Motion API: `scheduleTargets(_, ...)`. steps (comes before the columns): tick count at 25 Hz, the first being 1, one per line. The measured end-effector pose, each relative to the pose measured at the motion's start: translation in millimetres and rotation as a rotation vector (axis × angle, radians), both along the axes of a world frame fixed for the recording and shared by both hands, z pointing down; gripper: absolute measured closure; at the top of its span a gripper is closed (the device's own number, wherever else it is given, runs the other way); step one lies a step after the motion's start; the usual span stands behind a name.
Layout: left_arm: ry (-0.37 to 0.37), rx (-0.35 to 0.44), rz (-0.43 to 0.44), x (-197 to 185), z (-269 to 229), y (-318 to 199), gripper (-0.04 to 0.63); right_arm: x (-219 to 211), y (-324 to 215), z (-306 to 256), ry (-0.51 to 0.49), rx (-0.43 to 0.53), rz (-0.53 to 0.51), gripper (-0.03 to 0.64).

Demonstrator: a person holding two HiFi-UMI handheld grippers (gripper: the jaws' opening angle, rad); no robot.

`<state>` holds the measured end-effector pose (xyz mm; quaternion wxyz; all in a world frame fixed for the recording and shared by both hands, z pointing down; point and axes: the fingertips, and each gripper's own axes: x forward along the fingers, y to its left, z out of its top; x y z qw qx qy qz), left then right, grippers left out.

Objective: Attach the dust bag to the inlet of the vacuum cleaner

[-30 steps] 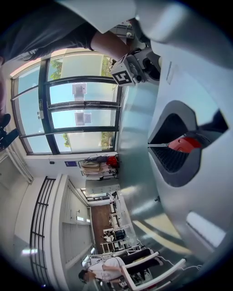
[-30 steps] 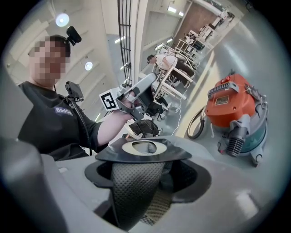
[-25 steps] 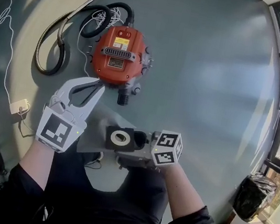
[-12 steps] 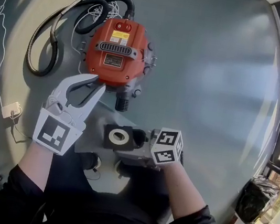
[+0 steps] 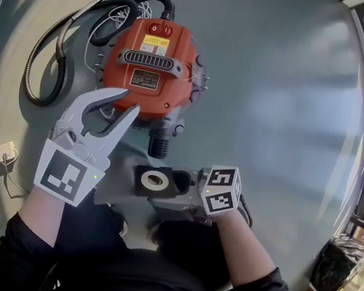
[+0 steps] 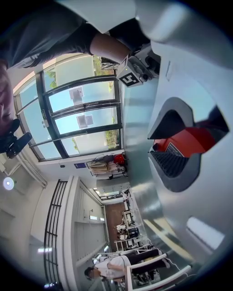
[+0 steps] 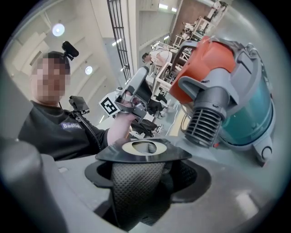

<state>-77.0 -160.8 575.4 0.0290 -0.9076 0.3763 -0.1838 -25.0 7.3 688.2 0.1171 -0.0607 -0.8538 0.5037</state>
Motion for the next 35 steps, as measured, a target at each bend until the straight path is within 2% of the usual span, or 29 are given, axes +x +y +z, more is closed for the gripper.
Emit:
scheduleTargets(12,-0.039,0.14,0.017,-2.8,0.7,-17.7,0.482,-1.4,-4.2,35.5,0.016,-0.014,-0.026,0.307)
scheduleTargets(19,-0.021,0.125,-0.001,-11.5,11.0,-44.5,0.469,-0.2,-11.7,44.6,-0.015,-0.011,0.008,0.307)
scheduleTargets(25,-0.081,0.141,0.045,-11.5,20.1,-65.1,0.449,-0.9,-14.5,44.6,-0.034,-0.005,0.015,0.307)
scheduleTargets(35,-0.106,0.109,0.083,-11.1,53.6,-86.0,0.407,-3.6,-14.8,46.1,-0.04,-0.006,0.012,0.307)
